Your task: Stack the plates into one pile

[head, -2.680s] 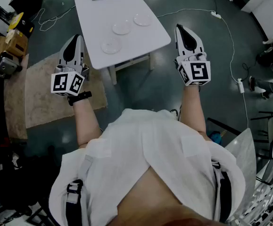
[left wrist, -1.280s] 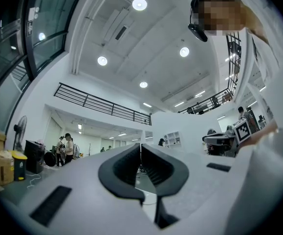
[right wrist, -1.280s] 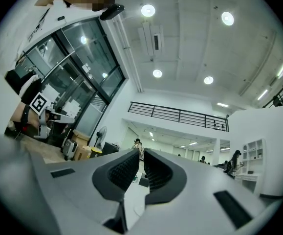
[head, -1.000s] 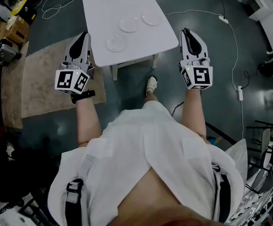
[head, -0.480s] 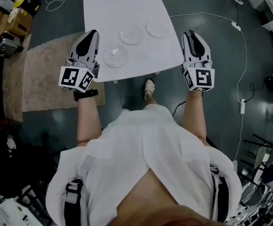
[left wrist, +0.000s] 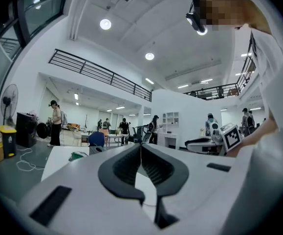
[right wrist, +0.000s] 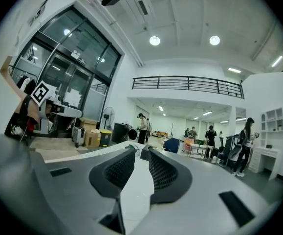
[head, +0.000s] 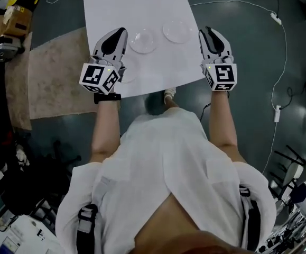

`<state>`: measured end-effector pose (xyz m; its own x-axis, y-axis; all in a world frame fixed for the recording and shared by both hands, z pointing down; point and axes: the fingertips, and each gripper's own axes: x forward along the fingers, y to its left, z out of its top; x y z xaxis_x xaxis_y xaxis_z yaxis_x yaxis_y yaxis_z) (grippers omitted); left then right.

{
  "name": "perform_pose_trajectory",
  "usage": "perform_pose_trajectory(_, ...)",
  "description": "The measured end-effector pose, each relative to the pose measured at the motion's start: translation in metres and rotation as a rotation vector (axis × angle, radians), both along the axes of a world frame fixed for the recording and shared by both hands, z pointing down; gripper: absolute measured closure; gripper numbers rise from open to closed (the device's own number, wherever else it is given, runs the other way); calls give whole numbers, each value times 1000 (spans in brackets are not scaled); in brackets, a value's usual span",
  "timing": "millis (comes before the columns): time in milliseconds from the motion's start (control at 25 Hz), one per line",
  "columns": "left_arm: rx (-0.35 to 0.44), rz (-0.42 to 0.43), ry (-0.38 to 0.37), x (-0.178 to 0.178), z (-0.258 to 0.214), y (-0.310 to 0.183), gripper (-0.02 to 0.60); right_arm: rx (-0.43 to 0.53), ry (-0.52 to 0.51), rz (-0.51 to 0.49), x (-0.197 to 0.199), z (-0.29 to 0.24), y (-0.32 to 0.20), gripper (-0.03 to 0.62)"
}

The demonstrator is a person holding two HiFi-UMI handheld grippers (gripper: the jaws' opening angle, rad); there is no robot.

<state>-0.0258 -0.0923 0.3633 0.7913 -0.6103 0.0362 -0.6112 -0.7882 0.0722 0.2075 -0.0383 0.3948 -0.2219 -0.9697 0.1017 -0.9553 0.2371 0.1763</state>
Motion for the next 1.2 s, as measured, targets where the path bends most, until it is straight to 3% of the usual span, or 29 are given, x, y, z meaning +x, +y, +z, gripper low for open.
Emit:
perform_pose_trajectory(320,-208,17,-24,64,70,-48,568,-179,-9,-47,22,77,-55,491)
perform_pose_trajectory(720,-490,6,-170,130,167,-65,553,-417,28,-145,34,168,-87,471)
perform_pose_trajectory(880,-595,-15,-241,146,201,-64,503,-468,27,-162,37,187,-97,462)
perform_pose_trajectory(1200,-673,-6,-430,161,246,-74,430,-615,37,-129,40,226,-97,442)
